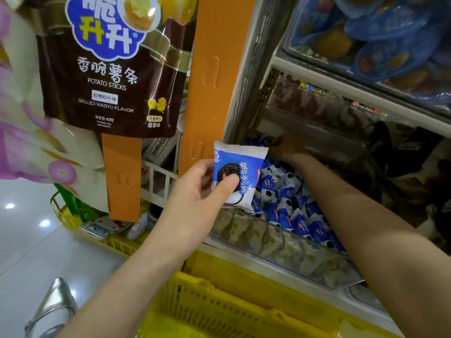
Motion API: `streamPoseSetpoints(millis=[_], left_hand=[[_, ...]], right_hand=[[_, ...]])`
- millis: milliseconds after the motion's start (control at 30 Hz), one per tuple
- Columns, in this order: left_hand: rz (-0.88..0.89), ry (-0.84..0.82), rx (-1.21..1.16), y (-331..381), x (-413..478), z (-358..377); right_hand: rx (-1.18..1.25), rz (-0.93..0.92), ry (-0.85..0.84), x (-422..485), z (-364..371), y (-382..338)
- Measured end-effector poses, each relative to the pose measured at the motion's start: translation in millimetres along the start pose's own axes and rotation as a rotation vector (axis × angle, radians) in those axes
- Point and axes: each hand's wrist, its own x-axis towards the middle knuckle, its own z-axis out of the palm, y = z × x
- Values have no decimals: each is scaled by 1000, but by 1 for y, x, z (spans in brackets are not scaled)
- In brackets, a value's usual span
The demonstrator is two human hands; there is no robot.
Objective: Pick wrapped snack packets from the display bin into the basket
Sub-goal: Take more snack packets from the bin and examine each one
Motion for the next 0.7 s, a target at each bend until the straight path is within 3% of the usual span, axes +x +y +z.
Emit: streamPoseSetpoints(millis=[300, 367, 533, 633, 700], left_hand=[[-30, -20, 22, 1, -4, 8], [-47, -23, 34, 0, -7, 10], [-148, -25, 14, -1, -20, 14], [-175, -42, 26, 0, -30, 19], [-183, -66, 42, -1, -39, 22]], right_hand=[[60, -40, -86, -30, -7, 1], [82, -84, -31, -47, -13, -4], [234, -249, 324, -124, -28, -23], [407, -379, 307, -178, -28, -30], [400, -385, 230, -209, -22, -30]])
